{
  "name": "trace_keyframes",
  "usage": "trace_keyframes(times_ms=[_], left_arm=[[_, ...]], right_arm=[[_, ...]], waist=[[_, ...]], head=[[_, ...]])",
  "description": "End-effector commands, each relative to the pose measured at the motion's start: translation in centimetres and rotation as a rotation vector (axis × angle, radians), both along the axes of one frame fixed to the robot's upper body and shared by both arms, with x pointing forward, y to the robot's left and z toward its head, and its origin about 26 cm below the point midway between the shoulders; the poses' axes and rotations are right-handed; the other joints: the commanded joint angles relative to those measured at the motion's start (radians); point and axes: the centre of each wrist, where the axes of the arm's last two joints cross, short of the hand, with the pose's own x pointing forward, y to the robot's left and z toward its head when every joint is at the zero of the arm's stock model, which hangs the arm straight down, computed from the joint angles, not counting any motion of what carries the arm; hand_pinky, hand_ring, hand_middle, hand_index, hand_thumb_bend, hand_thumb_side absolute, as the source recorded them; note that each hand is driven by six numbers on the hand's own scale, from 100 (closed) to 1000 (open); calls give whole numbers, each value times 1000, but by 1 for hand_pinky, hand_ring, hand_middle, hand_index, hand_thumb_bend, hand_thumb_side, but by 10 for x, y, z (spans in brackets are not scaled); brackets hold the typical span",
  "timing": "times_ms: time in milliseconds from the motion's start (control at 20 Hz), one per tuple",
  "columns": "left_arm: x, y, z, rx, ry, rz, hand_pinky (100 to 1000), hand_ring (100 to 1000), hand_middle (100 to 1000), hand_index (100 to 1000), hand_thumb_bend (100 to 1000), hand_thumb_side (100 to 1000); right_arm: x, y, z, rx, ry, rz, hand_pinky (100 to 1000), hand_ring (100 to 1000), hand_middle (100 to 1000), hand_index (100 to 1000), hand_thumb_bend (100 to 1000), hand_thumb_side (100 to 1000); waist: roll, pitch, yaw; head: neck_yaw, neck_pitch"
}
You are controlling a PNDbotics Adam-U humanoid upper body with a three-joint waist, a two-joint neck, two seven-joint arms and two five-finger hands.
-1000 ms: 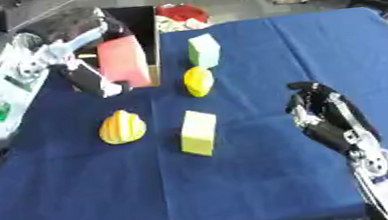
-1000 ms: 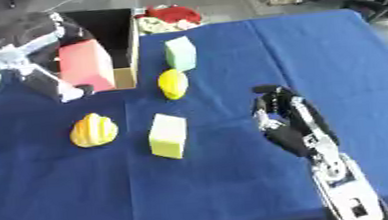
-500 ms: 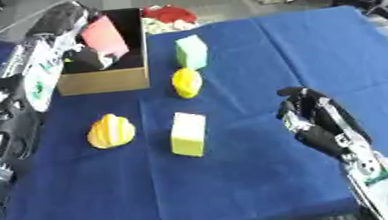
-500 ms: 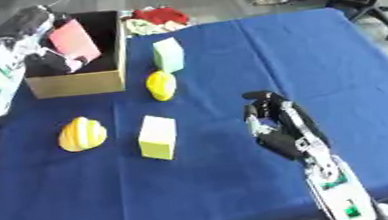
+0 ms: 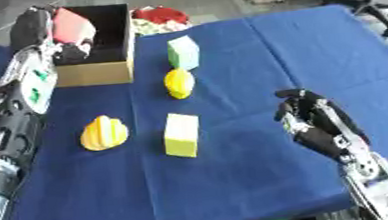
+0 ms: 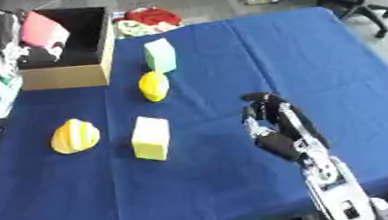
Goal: Pick up objects on the table and place them in the box.
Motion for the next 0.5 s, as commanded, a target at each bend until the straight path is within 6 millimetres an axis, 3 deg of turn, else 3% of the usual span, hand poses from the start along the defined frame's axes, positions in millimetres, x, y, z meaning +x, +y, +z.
trace_keyframes(times_ms=[50,200,250,500], left_arm=[[2,9,13,-5,-26,29,798,679,703,884,238,466],[2,11,12,4,5,40,834,749,785,913,287,563],[2,12,12,2,13,44,848,779,824,929,312,663],[1,15,15,-14,1,51,852,797,850,935,321,696]], right_arm=[[3,-1,7,-1,-25,6,691,566,504,766,100,309],[3,-1,7,-2,-25,6,691,566,504,765,100,308],[3,-1,7,-2,-24,6,691,566,504,764,100,307],[3,-1,7,-2,-24,2,691,566,504,763,100,307]], waist=[[-12,-8,-3],[-11,-8,-3],[-11,-8,-3],[-10,-8,-2]], head=[[1,4],[0,4],[0,4],[-2,4]])
